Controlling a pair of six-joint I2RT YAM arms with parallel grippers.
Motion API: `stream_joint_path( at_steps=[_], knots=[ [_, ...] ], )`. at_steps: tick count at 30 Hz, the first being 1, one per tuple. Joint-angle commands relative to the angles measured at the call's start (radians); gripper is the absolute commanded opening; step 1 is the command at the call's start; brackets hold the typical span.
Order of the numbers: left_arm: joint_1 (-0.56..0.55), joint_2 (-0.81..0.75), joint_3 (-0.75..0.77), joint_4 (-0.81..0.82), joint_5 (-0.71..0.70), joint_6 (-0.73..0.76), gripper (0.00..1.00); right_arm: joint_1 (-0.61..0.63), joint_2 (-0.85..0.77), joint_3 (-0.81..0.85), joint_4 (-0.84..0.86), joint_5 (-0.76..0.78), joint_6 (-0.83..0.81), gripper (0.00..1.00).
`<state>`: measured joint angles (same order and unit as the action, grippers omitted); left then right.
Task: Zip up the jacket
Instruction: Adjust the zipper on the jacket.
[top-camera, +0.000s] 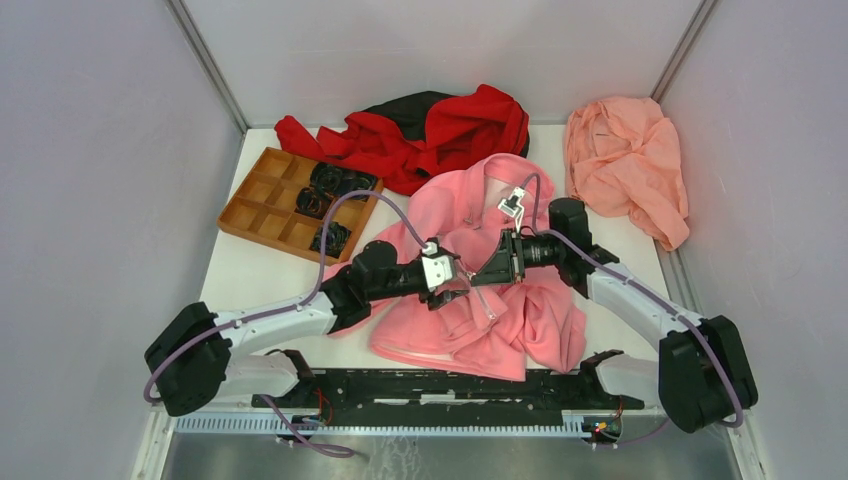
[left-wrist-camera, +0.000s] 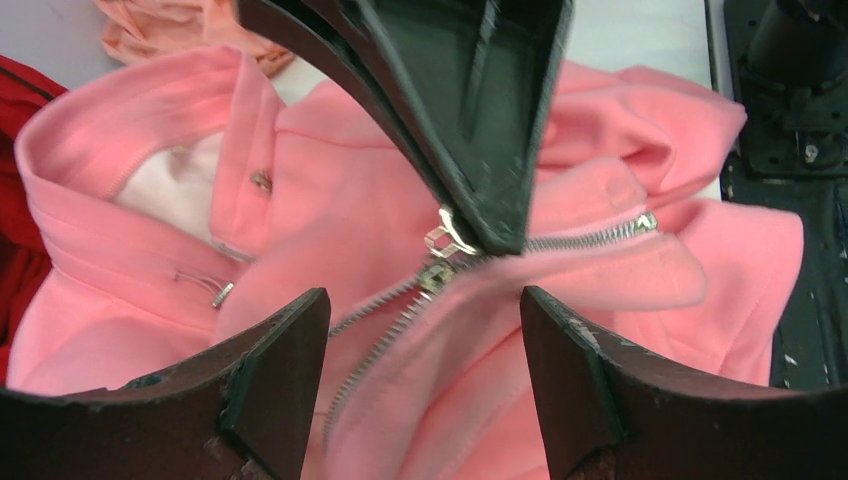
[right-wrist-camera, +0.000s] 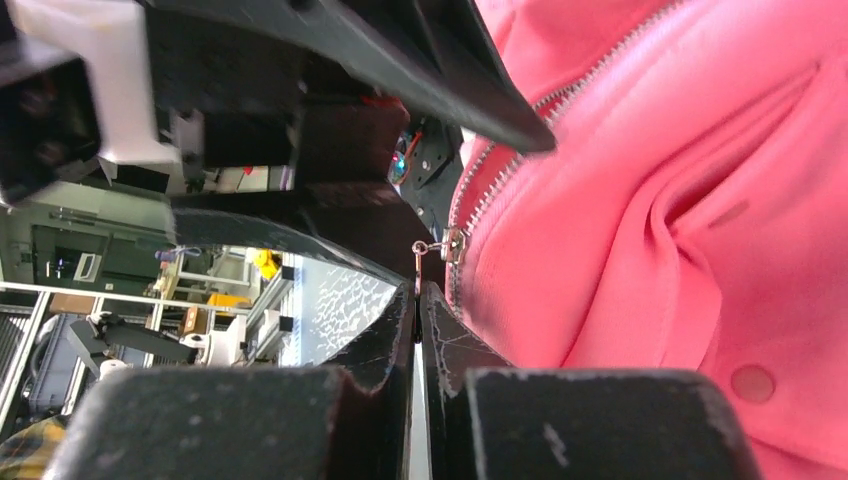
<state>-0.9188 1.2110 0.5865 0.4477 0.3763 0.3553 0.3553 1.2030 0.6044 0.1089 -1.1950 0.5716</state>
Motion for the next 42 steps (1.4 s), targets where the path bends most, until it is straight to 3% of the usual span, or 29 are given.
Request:
stream_joint_path(
  at_steps=[1,6,9,17,22,25,26,29,32,33,42],
  knots=[
    [-0.004,-0.02,-0.016,-0.046,0.004,0.072,0.75,0.006,0.033,0.122,-0.042,-0.034,-0.066,0.09],
    [-0.003,-0.002,-0.006,-0.057,-0.005,0.086,0.66,0.021,0.068,0.172,-0.107,-0.014,-0.13,0.11],
    [-0.001,0.017,-0.001,-0.032,0.0,0.064,0.48,0.035,0.075,0.165,-0.133,-0.009,-0.133,0.13],
    [-0.001,0.05,-0.048,0.073,0.045,-0.027,0.14,0.049,0.067,0.171,-0.031,-0.071,-0.072,0.29],
    [0.002,0.032,-0.146,0.231,0.072,-0.141,0.09,0.048,0.037,0.234,-0.073,-0.086,-0.154,0.48],
    [0.003,0.033,-0.192,0.308,0.084,-0.204,0.09,0.048,0.023,0.267,-0.104,-0.094,-0.225,0.52],
    [0.002,0.032,-0.207,0.333,0.084,-0.221,0.09,0.044,0.019,0.293,-0.185,-0.081,-0.307,0.54],
    [0.003,0.029,-0.248,0.407,0.07,-0.274,0.09,0.042,0.0,0.413,-0.586,0.104,-0.801,0.7],
    [0.005,0.028,-0.265,0.446,0.055,-0.321,0.08,0.044,-0.048,0.371,-0.669,0.269,-1.002,0.86],
    [0.005,0.036,-0.265,0.462,0.057,-0.35,0.08,0.045,-0.056,0.286,-0.669,0.272,-1.011,0.89],
    [0.005,0.057,-0.228,0.449,0.057,-0.426,0.08,0.129,-0.076,0.089,-0.534,0.281,-0.925,0.97]
  ],
)
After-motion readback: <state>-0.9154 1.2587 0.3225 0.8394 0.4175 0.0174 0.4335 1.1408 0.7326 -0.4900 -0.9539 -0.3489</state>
